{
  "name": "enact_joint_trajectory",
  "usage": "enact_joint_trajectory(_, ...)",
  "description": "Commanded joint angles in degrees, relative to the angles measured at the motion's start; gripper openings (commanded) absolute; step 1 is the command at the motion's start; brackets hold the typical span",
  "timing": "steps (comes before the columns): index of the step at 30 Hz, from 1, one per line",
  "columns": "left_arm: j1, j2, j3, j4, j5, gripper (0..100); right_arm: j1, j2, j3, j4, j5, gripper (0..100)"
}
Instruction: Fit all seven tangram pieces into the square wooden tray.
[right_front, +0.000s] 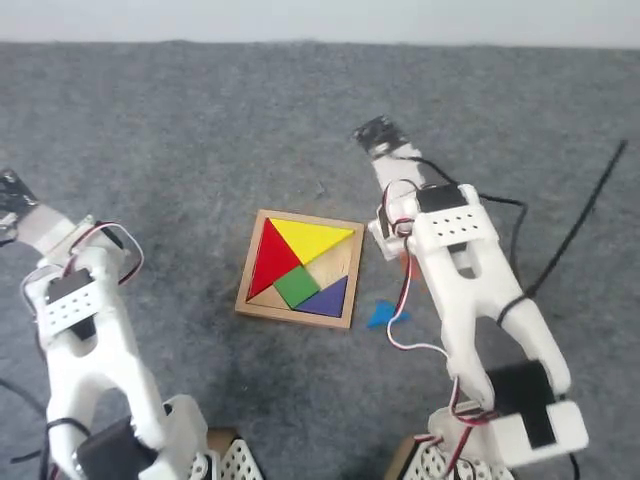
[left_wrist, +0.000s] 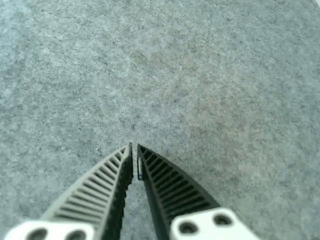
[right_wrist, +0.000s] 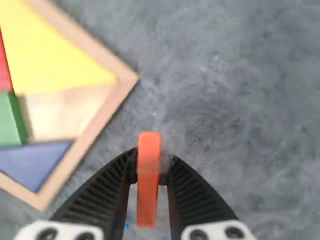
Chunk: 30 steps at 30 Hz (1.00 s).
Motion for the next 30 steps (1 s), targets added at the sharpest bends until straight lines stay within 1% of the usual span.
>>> enact_joint_trajectory(1, 0.44, -2.55, -2.42, -0.26, 0.18, 1, -2.42, -3.74, -2.99, -0.22, -12.66, 0.6)
enact_joint_trajectory(4, 0.44, -2.55, -2.42, -0.26, 0.18, 1, -6.9, -2.68, -2.9, -2.68, -21.89, 0.6)
enact_joint_trajectory(9, 0.44, -2.55, -2.42, -0.26, 0.18, 1, -14.02, -0.48, -2.9, -9.54, -32.09, 0.6)
enact_joint_trajectory(11, 0.44, -2.55, -2.42, -0.26, 0.18, 1, -15.6, 0.4, -2.81, -11.56, -36.04, 0.6)
enact_joint_trajectory(14, 0.44, -2.55, -2.42, -0.26, 0.18, 1, -15.96, 2.51, -2.81, -14.02, -40.79, 0.6)
enact_joint_trajectory(18, 0.44, -2.55, -2.42, -0.26, 0.18, 1, -16.04, 6.99, -2.81, -15.96, -41.93, 0.6)
enact_joint_trajectory(22, 0.44, -2.55, -2.42, -0.26, 0.18, 1, -15.96, 10.24, -2.81, -15.6, -41.93, 0.6)
enact_joint_trajectory(30, 0.44, -2.55, -2.42, -0.26, 0.18, 1, -15.87, 12.18, -2.81, -15.52, -41.58, 0.7)
